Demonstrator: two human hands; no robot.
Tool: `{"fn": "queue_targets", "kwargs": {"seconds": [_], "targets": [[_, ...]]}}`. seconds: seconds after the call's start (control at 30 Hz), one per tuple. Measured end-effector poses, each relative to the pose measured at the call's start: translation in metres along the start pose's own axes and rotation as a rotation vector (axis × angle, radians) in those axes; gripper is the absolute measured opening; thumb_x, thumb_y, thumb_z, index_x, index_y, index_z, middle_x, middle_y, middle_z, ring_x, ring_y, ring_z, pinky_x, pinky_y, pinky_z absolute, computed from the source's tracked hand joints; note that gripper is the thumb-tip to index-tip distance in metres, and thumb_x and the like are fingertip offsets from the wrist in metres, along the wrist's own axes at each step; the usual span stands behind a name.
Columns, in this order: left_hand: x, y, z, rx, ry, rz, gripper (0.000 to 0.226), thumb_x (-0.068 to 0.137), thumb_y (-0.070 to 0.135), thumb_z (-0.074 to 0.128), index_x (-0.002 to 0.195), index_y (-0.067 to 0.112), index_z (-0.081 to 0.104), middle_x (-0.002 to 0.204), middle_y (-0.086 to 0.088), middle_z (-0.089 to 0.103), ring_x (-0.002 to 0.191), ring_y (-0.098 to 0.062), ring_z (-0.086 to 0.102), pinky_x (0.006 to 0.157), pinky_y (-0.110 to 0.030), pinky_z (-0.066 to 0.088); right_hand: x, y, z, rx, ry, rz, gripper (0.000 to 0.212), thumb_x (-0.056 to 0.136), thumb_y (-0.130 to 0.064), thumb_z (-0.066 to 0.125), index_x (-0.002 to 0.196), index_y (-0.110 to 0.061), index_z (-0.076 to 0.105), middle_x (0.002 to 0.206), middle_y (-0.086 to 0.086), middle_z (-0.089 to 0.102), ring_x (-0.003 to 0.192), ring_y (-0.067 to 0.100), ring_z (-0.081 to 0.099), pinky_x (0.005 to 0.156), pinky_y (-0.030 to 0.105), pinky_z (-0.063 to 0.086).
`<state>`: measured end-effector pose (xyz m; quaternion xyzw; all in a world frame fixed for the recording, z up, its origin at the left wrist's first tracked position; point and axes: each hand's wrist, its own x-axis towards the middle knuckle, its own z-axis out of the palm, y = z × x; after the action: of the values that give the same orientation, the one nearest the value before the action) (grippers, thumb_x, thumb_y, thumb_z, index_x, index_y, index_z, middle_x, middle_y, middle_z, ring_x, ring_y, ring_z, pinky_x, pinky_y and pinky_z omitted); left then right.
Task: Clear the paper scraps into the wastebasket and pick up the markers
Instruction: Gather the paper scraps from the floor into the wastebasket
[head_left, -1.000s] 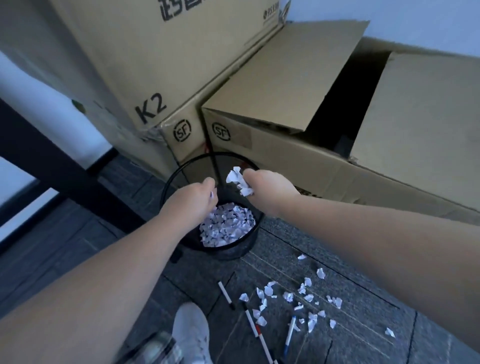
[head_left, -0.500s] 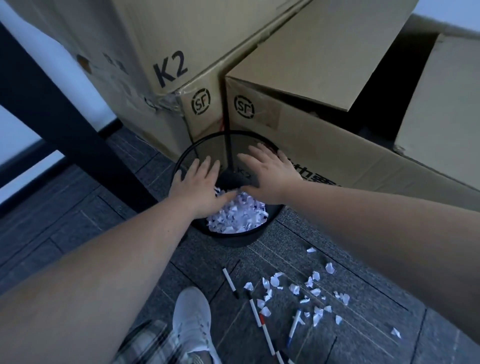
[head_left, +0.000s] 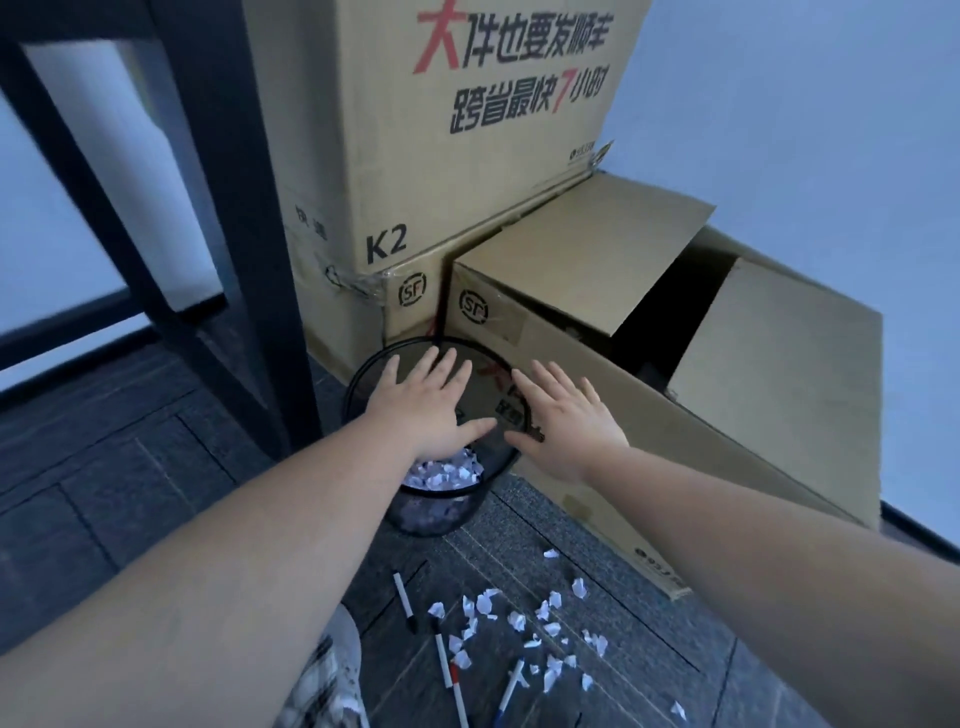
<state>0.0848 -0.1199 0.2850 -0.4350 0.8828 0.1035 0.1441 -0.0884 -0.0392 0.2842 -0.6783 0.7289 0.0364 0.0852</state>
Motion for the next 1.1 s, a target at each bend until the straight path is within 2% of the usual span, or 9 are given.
{"fn": "queue_targets", "kwargs": {"seconds": [0.13, 0.33, 0.47, 0.6, 0.73, 0.8, 0.87, 0.97, 1.1], "targets": [[-0.007, 0.028, -0.002, 0.057, -0.006, 0.027, 0.087, 0.081, 0.077, 0.011, 0.147, 0.025, -0.013, 0.157, 0.003, -0.017, 0.143, -0.016, -0.017, 0.116, -0.049, -0.004, -0.028, 0.012, 0.005, 0.075, 0.039, 0.043, 0.073, 0.091, -0.057, 0.037, 0.149, -0.029, 0.001, 0.158, -0.002, -0.002, 0.145, 0.015, -0.007, 0.118, 0.044, 0.0], [0.018, 0.1, 0.031, 0.183, -0.032, 0.156, 0.085, 0.083, 0.076, 0.01, 0.148, 0.025, -0.012, 0.157, 0.003, -0.016, 0.143, -0.015, -0.016, 0.117, -0.045, -0.003, -0.069, 0.074, 0.059, 0.209, 0.048, 0.091, 0.071, 0.093, -0.058, 0.033, 0.149, -0.029, 0.0, 0.158, -0.003, -0.004, 0.144, 0.013, -0.008, 0.117, 0.038, -0.002], [0.055, 0.154, 0.069, 0.173, -0.05, 0.256, 0.082, 0.085, 0.073, 0.011, 0.147, 0.026, -0.014, 0.156, 0.005, -0.019, 0.142, -0.012, -0.018, 0.118, -0.042, -0.003, -0.095, 0.122, 0.106, 0.29, -0.006, 0.092, 0.071, 0.094, -0.055, 0.033, 0.149, -0.028, -0.003, 0.158, -0.004, -0.008, 0.144, 0.012, -0.01, 0.118, 0.036, -0.001], [0.082, 0.195, 0.123, 0.177, -0.131, 0.354, 0.081, 0.086, 0.072, 0.01, 0.147, 0.026, -0.016, 0.155, 0.006, -0.022, 0.142, -0.012, -0.02, 0.118, -0.045, 0.0, -0.117, 0.16, 0.167, 0.327, -0.05, 0.136, 0.067, 0.095, -0.052, 0.031, 0.149, -0.027, -0.001, 0.158, -0.002, -0.006, 0.145, 0.014, -0.006, 0.119, 0.038, 0.002], [0.099, 0.216, 0.182, 0.192, -0.21, 0.369, 0.081, 0.084, 0.073, 0.008, 0.145, 0.027, -0.019, 0.154, 0.005, -0.026, 0.142, -0.013, -0.021, 0.117, -0.046, -0.003, -0.136, 0.179, 0.228, 0.35, -0.099, 0.189, 0.065, 0.096, -0.05, 0.032, 0.149, -0.026, 0.004, 0.158, 0.0, -0.003, 0.145, 0.017, -0.004, 0.118, 0.038, -0.002], [0.101, 0.22, 0.21, 0.199, -0.265, 0.365, 0.081, 0.083, 0.074, 0.006, 0.145, 0.028, -0.02, 0.154, 0.005, -0.025, 0.142, -0.015, -0.021, 0.117, -0.047, -0.004, -0.146, 0.184, 0.256, 0.35, -0.131, 0.215, 0.066, 0.094, -0.055, 0.026, 0.149, -0.026, 0.005, 0.158, 0.001, -0.001, 0.145, 0.018, -0.002, 0.118, 0.042, 0.0], [0.103, 0.221, 0.237, 0.208, -0.309, 0.361, 0.081, 0.082, 0.074, 0.005, 0.145, 0.029, -0.02, 0.154, 0.005, -0.025, 0.142, -0.016, -0.021, 0.117, -0.049, -0.003, -0.154, 0.188, 0.284, 0.36, -0.136, 0.262, 0.068, 0.09, -0.061, 0.017, 0.148, -0.029, 0.005, 0.158, 0.001, 0.001, 0.145, 0.019, -0.001, 0.118, 0.046, 0.003], [0.106, 0.217, 0.267, 0.209, -0.349, 0.356, 0.077, 0.084, 0.072, 0.005, 0.144, 0.031, -0.021, 0.153, 0.005, -0.027, 0.141, -0.015, -0.022, 0.117, -0.048, -0.004, -0.163, 0.188, 0.321, 0.351, -0.142, 0.384, 0.066, 0.092, -0.062, 0.021, 0.148, -0.033, 0.001, 0.158, 0.0, -0.001, 0.145, 0.018, -0.005, 0.117, 0.046, -0.003], [0.112, 0.208, 0.299, 0.193, -0.356, 0.336, 0.075, 0.085, 0.07, 0.004, 0.144, 0.031, -0.021, 0.153, 0.005, -0.026, 0.141, -0.015, -0.022, 0.117, -0.047, -0.005, -0.177, 0.184, 0.359, 0.383, -0.122, 0.677, 0.071, 0.09, -0.066, 0.019, 0.146, -0.035, -0.009, 0.157, -0.004, -0.009, 0.144, 0.015, -0.011, 0.115, 0.045, -0.011]]}}
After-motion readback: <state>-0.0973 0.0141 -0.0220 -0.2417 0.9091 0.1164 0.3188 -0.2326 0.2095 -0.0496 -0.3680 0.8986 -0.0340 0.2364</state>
